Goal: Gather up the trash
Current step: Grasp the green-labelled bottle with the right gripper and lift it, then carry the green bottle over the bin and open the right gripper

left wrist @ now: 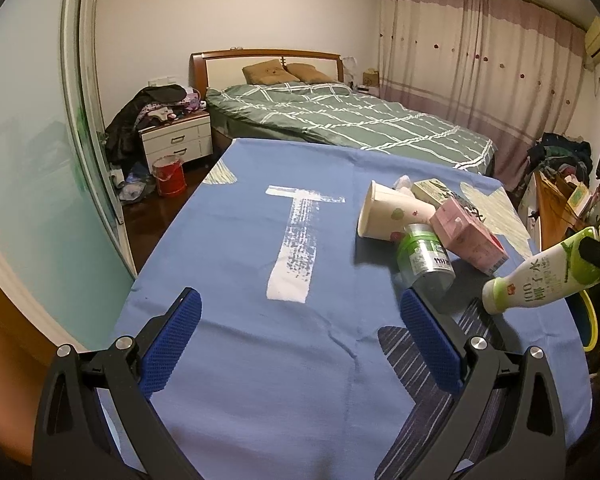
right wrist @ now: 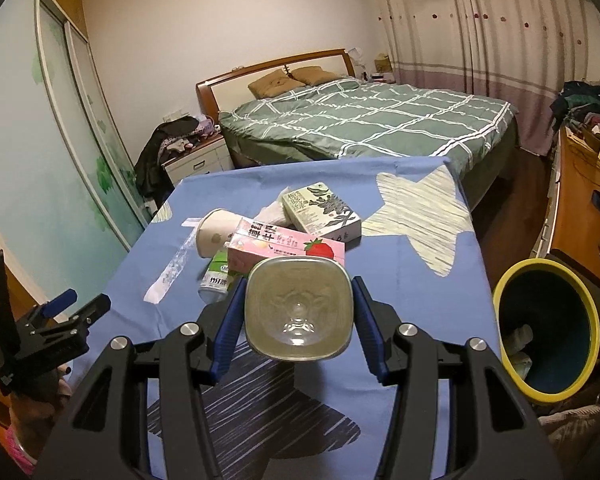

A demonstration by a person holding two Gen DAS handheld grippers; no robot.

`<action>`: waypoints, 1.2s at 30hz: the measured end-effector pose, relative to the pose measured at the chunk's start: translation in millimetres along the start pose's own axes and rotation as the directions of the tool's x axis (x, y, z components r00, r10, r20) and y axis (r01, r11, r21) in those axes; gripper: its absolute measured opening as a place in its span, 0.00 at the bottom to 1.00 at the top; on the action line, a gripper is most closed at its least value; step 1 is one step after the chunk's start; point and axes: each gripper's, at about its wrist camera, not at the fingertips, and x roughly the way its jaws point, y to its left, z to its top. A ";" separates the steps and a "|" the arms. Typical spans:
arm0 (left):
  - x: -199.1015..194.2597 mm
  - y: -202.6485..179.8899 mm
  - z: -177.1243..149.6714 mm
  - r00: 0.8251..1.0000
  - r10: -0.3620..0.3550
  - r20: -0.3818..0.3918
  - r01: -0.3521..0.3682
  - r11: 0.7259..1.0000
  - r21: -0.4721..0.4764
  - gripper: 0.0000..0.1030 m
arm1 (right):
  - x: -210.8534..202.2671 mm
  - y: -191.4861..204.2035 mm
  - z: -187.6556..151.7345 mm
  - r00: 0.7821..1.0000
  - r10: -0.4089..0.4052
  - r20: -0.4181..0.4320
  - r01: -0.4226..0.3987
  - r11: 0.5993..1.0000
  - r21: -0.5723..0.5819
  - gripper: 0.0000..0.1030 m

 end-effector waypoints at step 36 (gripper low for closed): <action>9.8 -37.8 -4.4 0.999 -0.032 -0.030 0.034 0.996 0.079 0.95 | -28.6 -61.0 4.4 0.993 -0.092 0.080 0.082 0.989 0.121 0.48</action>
